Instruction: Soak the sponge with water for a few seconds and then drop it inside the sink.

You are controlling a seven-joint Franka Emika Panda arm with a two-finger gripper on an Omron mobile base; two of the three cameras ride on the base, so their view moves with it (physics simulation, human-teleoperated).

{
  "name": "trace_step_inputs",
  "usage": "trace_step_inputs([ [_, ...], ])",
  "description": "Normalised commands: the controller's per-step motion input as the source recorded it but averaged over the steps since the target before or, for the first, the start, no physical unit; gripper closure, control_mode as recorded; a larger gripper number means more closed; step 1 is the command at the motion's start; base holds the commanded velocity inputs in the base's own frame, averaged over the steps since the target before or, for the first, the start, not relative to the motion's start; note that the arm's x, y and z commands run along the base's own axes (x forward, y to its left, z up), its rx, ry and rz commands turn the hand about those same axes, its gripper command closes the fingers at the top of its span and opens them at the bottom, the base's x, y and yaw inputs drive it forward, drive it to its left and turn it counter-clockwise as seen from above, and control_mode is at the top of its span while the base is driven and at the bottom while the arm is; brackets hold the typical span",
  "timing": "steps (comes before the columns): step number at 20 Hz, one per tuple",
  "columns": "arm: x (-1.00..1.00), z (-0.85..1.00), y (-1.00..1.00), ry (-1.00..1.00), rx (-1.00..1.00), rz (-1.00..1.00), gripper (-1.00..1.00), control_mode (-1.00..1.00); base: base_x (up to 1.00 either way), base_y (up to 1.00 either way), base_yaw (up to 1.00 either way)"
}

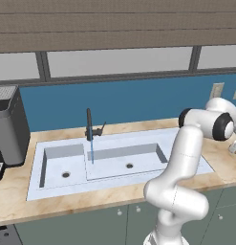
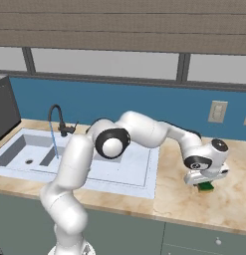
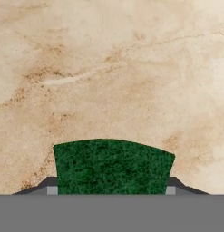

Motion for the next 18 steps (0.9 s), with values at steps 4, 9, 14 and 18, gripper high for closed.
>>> trace_step_inputs([
  [4,0.23,0.07,0.61,-0.13,0.00,-0.10,1.00,-1.00,0.00,0.00,0.00],
  [9,-0.01,0.54,0.46,-0.03,0.00,-0.09,1.00,-1.00,0.00,0.00,0.00],
  [14,-0.08,0.95,0.13,0.09,0.00,-0.03,1.00,-1.00,0.00,0.00,0.00],
  [18,-0.24,0.79,0.07,0.16,0.00,-0.01,1.00,-1.00,0.00,0.00,0.00],
])
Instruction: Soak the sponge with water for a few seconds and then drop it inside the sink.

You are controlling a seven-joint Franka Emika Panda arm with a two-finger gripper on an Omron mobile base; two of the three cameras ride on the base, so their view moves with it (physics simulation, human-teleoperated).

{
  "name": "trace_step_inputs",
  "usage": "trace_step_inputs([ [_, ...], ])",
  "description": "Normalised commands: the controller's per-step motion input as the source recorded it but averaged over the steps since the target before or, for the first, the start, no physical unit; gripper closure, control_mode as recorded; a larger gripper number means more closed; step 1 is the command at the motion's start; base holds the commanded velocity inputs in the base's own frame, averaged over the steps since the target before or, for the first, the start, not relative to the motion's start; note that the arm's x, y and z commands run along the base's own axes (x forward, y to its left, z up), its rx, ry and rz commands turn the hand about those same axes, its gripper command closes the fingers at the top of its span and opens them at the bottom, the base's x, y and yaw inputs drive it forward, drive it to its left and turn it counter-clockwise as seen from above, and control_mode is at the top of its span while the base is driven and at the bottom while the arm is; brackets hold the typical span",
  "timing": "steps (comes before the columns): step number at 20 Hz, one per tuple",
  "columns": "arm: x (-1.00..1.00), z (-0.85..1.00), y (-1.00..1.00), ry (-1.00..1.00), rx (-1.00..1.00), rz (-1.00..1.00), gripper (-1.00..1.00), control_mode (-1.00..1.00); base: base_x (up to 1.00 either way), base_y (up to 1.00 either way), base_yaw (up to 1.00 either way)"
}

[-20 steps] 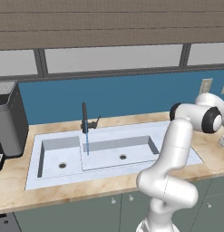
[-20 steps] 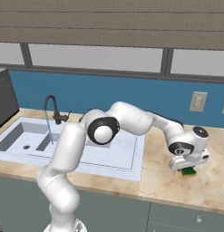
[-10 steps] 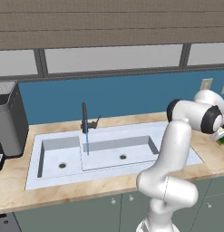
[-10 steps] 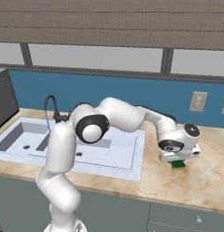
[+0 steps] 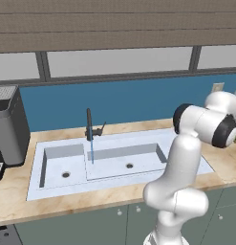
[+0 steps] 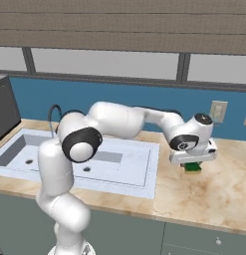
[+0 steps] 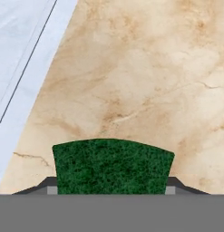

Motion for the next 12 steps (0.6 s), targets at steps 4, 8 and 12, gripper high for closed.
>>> trace_step_inputs([
  [4,-0.35,0.59,0.10,0.12,0.00,0.00,1.00,-1.00,0.00,0.00,0.00],
  [8,-0.37,0.29,0.18,0.03,0.00,0.00,1.00,-1.00,0.00,0.00,0.00],
  [12,-0.39,0.02,0.33,0.00,0.00,0.00,1.00,-1.00,0.00,0.00,0.00],
])
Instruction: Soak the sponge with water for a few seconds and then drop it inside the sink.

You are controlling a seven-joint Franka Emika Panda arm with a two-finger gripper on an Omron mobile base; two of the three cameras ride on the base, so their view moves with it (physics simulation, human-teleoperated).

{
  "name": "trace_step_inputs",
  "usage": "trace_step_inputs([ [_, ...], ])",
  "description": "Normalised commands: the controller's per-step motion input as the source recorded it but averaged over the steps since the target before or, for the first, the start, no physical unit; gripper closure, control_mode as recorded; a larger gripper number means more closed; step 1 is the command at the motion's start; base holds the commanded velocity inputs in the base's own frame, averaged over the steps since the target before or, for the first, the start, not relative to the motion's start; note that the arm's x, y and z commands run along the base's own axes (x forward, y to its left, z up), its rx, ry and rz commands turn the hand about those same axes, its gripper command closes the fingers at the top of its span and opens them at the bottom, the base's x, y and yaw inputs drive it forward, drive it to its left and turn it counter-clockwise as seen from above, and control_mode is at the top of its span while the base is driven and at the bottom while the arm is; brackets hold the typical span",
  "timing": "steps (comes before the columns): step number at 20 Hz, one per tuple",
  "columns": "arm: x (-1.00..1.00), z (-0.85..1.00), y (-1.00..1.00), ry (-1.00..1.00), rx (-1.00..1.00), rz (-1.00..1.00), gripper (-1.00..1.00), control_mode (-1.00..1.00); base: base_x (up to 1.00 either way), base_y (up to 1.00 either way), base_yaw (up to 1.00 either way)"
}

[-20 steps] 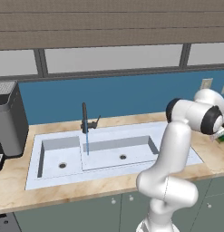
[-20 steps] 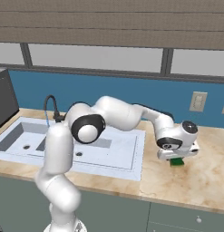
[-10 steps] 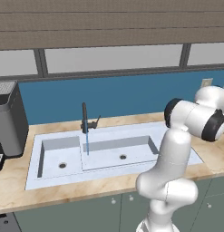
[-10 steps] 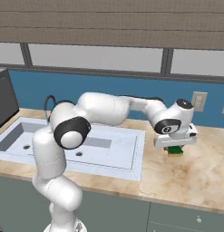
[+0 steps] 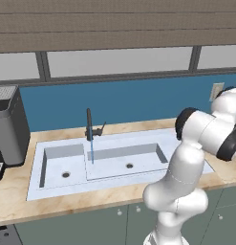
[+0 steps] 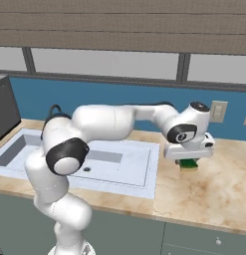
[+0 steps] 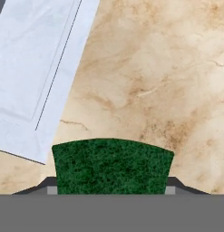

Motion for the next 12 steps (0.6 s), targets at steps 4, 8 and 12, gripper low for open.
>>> trace_step_inputs([
  [4,-0.56,0.00,0.54,-0.01,0.00,0.00,1.00,-1.00,0.00,0.00,0.00],
  [8,-0.50,0.00,0.60,-0.01,0.00,0.00,1.00,-1.00,0.00,0.00,0.00],
  [12,-0.41,0.15,0.66,0.00,0.00,0.00,1.00,-1.00,0.00,0.00,0.00],
])
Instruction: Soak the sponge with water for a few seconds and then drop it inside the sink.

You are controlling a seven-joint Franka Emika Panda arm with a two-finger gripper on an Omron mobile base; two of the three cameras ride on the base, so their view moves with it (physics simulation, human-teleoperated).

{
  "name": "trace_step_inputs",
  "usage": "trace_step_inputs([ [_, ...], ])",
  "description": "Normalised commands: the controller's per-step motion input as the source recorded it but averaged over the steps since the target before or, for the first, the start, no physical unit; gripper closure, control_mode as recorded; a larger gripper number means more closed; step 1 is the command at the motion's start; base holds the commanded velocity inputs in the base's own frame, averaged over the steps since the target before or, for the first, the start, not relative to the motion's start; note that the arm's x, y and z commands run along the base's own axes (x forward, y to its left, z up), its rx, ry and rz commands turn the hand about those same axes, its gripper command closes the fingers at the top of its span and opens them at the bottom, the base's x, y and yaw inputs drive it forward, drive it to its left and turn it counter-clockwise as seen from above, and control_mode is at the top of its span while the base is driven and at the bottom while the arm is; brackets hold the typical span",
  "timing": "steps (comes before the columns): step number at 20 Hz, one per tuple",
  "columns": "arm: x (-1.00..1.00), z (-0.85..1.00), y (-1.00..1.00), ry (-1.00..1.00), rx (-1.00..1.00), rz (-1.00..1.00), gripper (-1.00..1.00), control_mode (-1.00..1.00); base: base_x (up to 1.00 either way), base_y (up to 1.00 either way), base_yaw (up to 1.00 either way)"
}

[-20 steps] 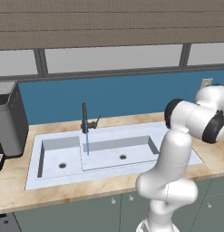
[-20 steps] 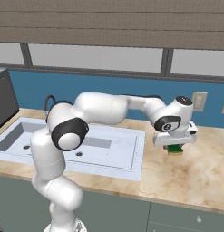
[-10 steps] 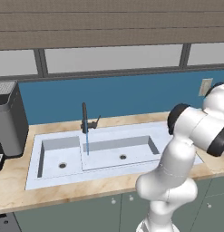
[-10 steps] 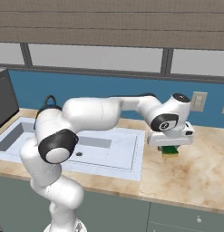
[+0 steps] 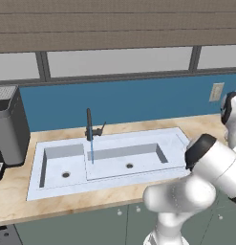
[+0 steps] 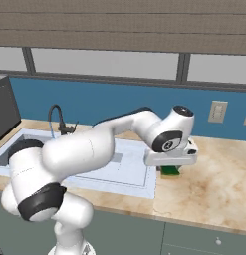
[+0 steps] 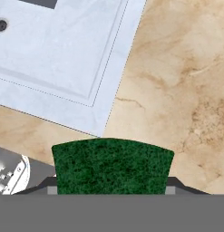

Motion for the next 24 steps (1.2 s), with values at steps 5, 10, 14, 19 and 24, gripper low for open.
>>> trace_step_inputs([
  [5,-0.26,0.35,0.63,0.00,-0.03,-0.02,1.00,-1.00,0.00,0.00,0.00],
  [10,-0.26,0.16,0.61,0.00,-0.08,-0.11,1.00,-1.00,0.00,0.00,0.00],
  [14,-0.16,0.06,0.64,-0.02,-0.10,-0.17,1.00,-1.00,0.00,0.00,0.00],
  [19,0.00,0.00,0.42,0.00,-0.11,-0.25,1.00,-1.00,0.00,0.00,0.00],
  [24,0.01,0.00,0.37,-0.03,-0.08,-0.29,1.00,-1.00,0.00,0.00,0.00],
])
